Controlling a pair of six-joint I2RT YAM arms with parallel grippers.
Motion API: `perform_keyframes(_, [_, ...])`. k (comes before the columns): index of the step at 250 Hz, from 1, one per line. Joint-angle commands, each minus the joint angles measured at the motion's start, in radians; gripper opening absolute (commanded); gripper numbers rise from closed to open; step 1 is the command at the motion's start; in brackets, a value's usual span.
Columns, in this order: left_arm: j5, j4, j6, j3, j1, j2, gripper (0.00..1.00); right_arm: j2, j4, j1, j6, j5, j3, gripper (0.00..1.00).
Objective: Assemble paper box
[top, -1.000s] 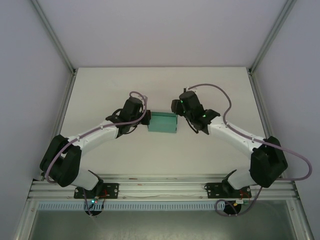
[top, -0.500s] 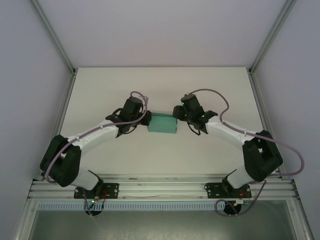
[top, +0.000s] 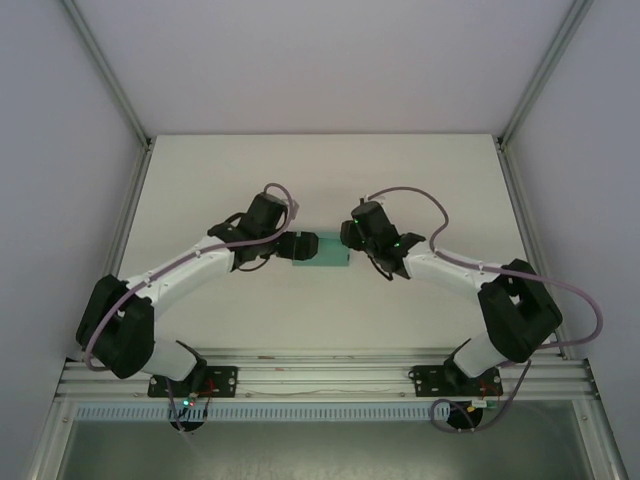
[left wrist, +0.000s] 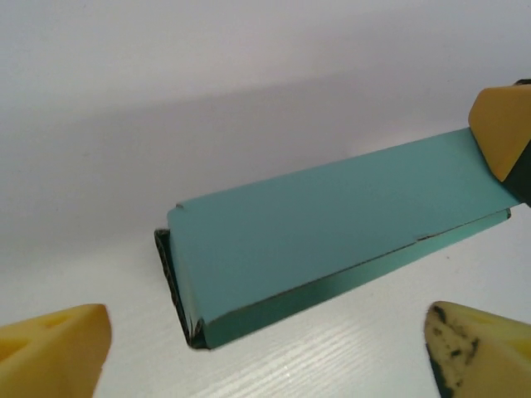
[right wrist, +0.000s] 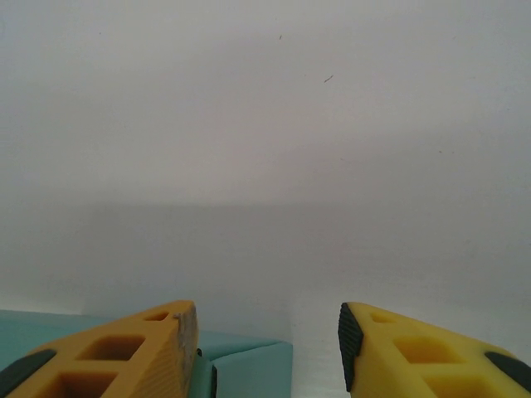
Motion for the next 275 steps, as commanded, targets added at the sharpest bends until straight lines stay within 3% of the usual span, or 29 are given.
perform_keyframes(1, [-0.053, -0.081, -0.056, 0.048, -0.002, -0.043, 1.00, 0.056, -0.110, 0.014, -0.050, 0.045, -0.077, 0.49])
perform_keyframes(35, [-0.052, -0.026, -0.123, 0.041, 0.047, -0.040, 1.00, 0.062, -0.036, 0.016, -0.083, 0.042, -0.111, 0.49])
perform_keyframes(85, [0.211, 0.156, -0.189, -0.033, 0.171, 0.036, 1.00, 0.073, 0.030, 0.020, -0.114, 0.040, -0.141, 0.48])
perform_keyframes(113, [0.302, 0.239, -0.195, -0.078, 0.192, 0.084, 0.93, 0.086, 0.084, 0.020, -0.122, 0.027, -0.174, 0.48])
perform_keyframes(131, [0.335, 0.274, -0.195, -0.109, 0.198, 0.109, 0.85, 0.096, 0.133, 0.022, -0.126, 0.011, -0.200, 0.48])
perform_keyframes(160, [0.369, 0.346, -0.236, -0.176, 0.214, 0.142, 0.61, 0.119, 0.228, 0.021, -0.140, 0.003, -0.255, 0.47])
perform_keyframes(203, [0.454, 0.559, -0.304, -0.334, 0.216, 0.145, 0.34, 0.145, 0.389, 0.021, -0.128, -0.042, -0.354, 0.34])
perform_keyframes(218, [0.476, 0.614, -0.306, -0.375, 0.215, 0.153, 0.27, 0.166, 0.465, 0.021, -0.146, -0.076, -0.394, 0.32])
perform_keyframes(240, [0.500, 0.667, -0.303, -0.408, 0.216, 0.173, 0.15, 0.216, 0.560, 0.020, -0.162, -0.105, -0.433, 0.18])
perform_keyframes(275, [0.528, 0.755, -0.327, -0.442, 0.216, 0.200, 0.06, 0.261, 0.685, 0.020, -0.142, -0.128, -0.477, 0.11])
